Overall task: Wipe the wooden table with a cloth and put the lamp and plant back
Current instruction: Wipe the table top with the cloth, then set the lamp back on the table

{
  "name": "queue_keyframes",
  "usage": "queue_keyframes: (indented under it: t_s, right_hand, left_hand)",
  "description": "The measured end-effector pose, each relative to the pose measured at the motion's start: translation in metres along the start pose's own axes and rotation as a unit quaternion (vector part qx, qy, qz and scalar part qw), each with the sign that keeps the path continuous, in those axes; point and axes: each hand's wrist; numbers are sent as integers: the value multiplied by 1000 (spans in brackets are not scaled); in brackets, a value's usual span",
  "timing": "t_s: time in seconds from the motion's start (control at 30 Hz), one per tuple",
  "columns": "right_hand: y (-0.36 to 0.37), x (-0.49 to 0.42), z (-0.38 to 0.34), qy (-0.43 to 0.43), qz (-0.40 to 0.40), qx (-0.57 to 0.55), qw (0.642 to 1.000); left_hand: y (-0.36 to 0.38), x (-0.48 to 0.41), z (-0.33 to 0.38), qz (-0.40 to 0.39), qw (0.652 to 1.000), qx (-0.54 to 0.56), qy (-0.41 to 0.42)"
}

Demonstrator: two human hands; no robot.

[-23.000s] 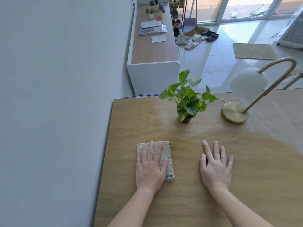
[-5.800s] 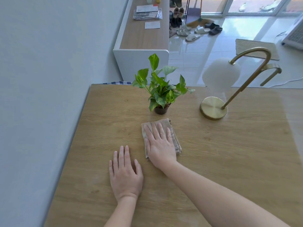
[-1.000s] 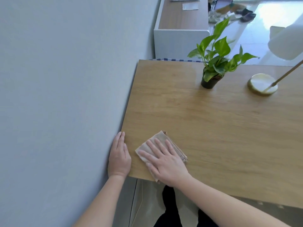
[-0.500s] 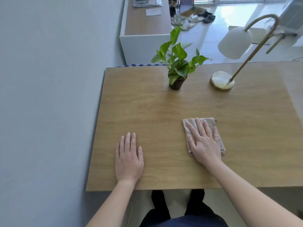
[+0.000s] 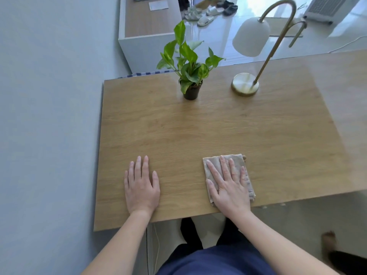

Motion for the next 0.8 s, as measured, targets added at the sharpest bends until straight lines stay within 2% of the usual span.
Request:
queue_keyframes:
  t_s: [0.47,0.8]
  right_hand:
    - [-7,11,1,-4,-38,-12,999]
    - [-39,15,4,-24,-74,-123,989]
  left_hand:
    - [-2,3,-2,-9,1000,2,6]
    - [-11,1,4,-38,999,23,-2]
Point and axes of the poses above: each hand's wrist, its own x-axis away from the middle knuckle, its own y-axis out of the palm, z = x × y, and after that the axes turned 11 degrees about y, right-handed
